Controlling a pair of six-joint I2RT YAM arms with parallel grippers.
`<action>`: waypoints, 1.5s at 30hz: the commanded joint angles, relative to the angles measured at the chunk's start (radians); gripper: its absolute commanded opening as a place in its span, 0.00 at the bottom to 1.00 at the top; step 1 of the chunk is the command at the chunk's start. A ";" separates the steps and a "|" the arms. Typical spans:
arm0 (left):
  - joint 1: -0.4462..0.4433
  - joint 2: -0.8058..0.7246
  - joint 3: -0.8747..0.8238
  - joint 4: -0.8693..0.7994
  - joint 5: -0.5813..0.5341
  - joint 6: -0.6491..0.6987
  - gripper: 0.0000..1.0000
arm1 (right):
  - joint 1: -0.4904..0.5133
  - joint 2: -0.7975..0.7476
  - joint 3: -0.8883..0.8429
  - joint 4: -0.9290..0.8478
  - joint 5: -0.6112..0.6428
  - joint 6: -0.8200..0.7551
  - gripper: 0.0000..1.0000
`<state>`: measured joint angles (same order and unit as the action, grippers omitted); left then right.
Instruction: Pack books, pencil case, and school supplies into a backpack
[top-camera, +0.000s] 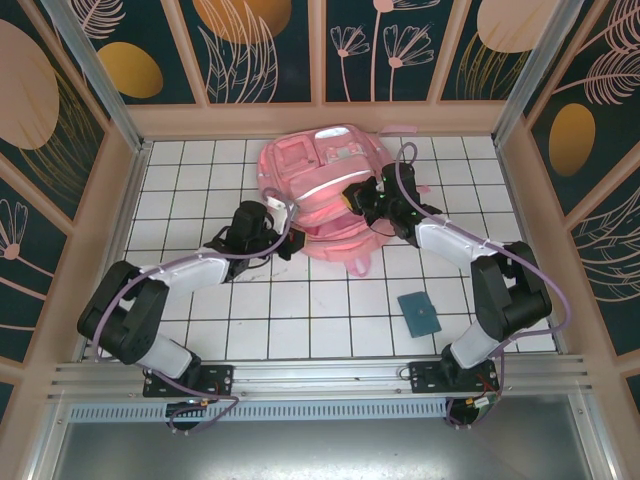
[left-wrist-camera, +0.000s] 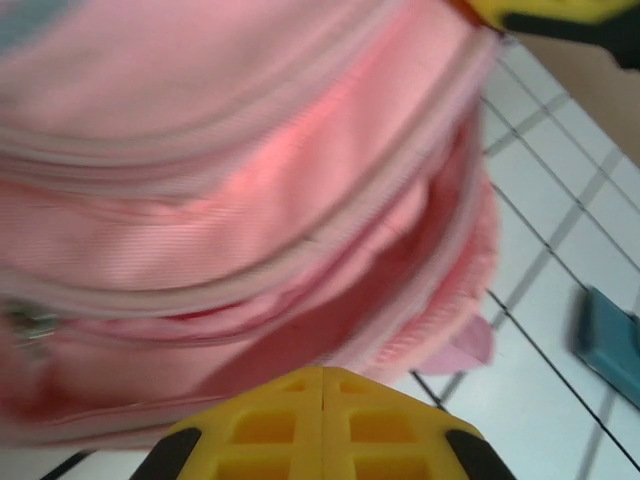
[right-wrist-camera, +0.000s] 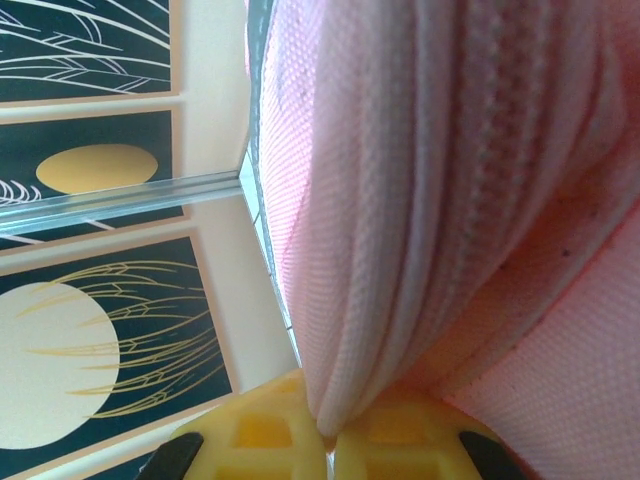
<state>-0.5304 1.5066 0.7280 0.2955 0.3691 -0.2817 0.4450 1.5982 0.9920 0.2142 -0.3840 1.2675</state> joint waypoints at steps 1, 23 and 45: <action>0.015 -0.045 -0.010 -0.103 -0.188 0.009 0.26 | -0.010 -0.043 0.000 0.082 0.048 -0.045 0.00; 0.086 0.199 0.157 -0.085 -0.057 0.352 0.31 | -0.032 -0.084 0.025 0.049 0.020 -0.051 0.00; 0.076 0.083 0.144 -0.119 0.264 0.038 0.00 | -0.035 -0.039 0.078 0.004 0.114 -0.104 0.00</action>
<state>-0.4377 1.6329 0.8967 0.1020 0.4610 -0.1265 0.4259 1.5730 1.0065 0.1593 -0.3485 1.2098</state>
